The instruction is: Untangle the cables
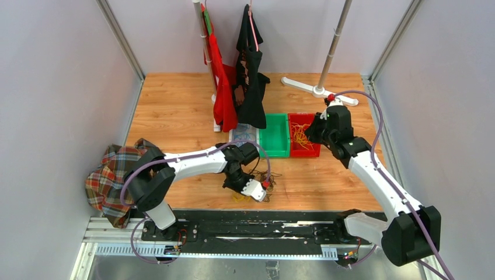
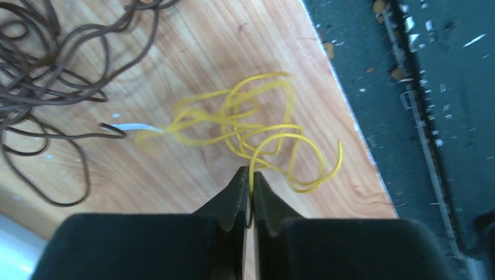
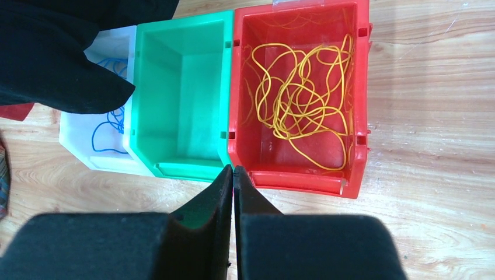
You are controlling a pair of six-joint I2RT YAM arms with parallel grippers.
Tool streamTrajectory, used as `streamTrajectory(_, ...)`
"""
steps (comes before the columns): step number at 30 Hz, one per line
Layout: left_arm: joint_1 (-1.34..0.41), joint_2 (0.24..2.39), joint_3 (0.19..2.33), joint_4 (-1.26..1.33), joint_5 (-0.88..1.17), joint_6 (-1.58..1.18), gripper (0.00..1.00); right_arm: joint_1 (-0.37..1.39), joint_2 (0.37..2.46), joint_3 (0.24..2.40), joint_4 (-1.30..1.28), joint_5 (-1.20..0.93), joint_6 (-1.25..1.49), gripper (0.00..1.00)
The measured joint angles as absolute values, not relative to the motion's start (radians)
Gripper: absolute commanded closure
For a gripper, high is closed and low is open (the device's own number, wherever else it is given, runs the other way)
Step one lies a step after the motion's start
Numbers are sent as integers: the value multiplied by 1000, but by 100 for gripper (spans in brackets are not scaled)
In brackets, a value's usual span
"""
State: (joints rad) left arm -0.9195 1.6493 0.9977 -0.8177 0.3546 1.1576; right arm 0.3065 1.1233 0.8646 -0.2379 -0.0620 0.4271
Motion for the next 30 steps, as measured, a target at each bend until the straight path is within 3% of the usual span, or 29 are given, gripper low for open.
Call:
streamTrajectory(4,-902,1628,1010,-798,313,1103,99,307,1114,862,-236,-72,431,93)
streamTrajectory(10,-796,1468,1120,-928,306,1033,99,389,1076,812,-185,-75,440,57)
streamTrajectory(13,-760,1342,1153,-1007,308,1015,99,494,1071,793,-141,-70,439,51)
streamTrajectory(22,-759,1173,1230,-1179,341,902,100,827,1121,775,73,-141,421,47)
streamTrajectory(30,-725,1137,1380,-1192,449,765,100,966,1144,775,238,-241,383,46)
